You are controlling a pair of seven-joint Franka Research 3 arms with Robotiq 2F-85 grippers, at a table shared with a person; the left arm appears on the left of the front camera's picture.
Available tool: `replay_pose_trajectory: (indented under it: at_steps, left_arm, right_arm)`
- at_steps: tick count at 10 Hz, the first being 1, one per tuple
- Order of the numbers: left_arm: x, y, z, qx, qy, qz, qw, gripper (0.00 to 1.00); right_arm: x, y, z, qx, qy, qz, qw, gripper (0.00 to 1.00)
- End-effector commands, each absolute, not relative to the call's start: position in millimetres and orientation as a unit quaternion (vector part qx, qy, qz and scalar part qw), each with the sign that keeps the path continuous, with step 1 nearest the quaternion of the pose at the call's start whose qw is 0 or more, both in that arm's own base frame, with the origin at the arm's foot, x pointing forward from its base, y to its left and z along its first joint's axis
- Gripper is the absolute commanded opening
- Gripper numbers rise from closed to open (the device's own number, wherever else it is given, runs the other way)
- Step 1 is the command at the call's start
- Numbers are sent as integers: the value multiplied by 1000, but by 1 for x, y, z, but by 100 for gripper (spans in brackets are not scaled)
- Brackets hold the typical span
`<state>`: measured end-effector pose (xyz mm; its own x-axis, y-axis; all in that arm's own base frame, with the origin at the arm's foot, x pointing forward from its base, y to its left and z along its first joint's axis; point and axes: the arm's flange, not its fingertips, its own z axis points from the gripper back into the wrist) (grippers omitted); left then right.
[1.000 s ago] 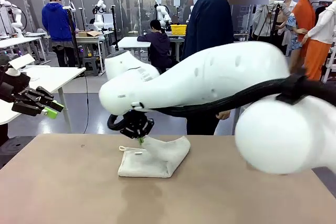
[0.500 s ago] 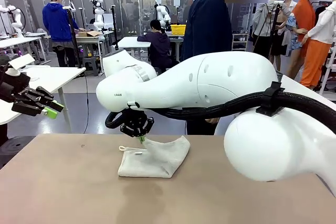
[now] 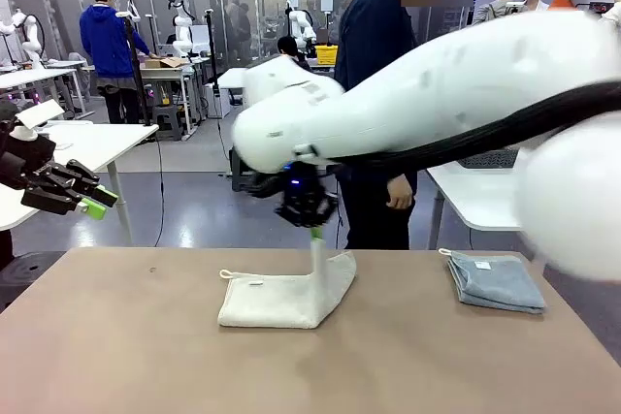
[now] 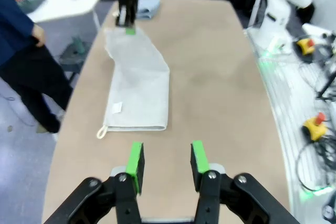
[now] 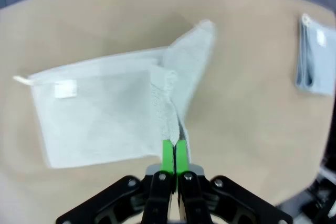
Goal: Fold the towels and place them in the basket.
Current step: When a person lays out a Towel with hook on the table, fold it in half twice.
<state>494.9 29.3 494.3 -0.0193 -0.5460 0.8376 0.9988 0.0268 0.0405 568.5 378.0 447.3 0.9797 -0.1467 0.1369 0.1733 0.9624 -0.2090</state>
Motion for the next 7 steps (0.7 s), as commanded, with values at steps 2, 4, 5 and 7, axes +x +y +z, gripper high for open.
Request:
replay_pose_trajectory:
  at_steps: [2,4,5,7]
  left_arm:
    - [494,30,495,-320,-355,-622,620,47]
    - [494,30,495,-320,-355,-622,620,47]
    - [494,30,495,-320,-355,-622,620,47]
    - [494,30,495,-320,-355,-622,620,47]
  right_arm:
    - [504,297,397,-94,-8,-168,981,0]
    - [509,271,358,-69,27,-194,978,0]
    - [515,261,345,-58,28,-202,977,0]
    - [526,245,325,-43,38,-210,976,0]
